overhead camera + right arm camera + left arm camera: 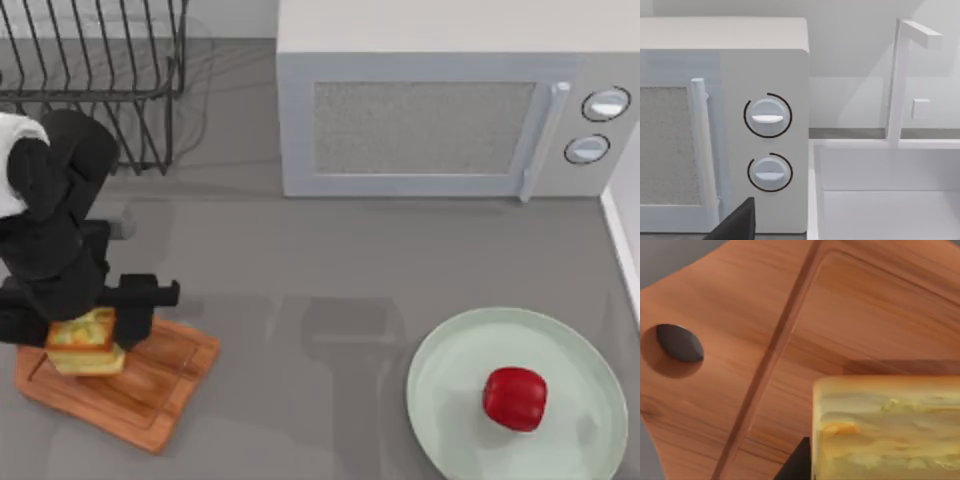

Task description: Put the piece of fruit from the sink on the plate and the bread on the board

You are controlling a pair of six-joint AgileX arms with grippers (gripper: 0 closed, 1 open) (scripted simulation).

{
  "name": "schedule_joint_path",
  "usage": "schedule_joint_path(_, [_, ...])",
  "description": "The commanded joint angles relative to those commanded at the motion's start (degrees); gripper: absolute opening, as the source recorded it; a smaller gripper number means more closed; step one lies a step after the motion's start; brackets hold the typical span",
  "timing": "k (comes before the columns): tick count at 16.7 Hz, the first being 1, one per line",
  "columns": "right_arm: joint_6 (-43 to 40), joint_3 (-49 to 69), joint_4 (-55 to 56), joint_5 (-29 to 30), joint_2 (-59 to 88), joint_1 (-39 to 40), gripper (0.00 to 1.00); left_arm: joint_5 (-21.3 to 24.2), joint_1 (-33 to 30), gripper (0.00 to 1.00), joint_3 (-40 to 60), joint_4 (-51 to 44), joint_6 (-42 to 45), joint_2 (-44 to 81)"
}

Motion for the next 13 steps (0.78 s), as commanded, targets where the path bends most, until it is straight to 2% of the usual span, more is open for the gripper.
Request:
schedule_joint_path(9, [0.0, 0.0, 0.0, 0.0, 0.0, 0.0, 1.00, 0.0, 0.0, 0.98, 0.0, 0.0, 0.0, 0.0])
schedule_joint_path(13, [0.0, 0.0, 0.0, 0.0, 0.0, 0.0, 1.00, 0.0, 0.0, 1.00, 0.0, 0.0, 0.0, 0.0])
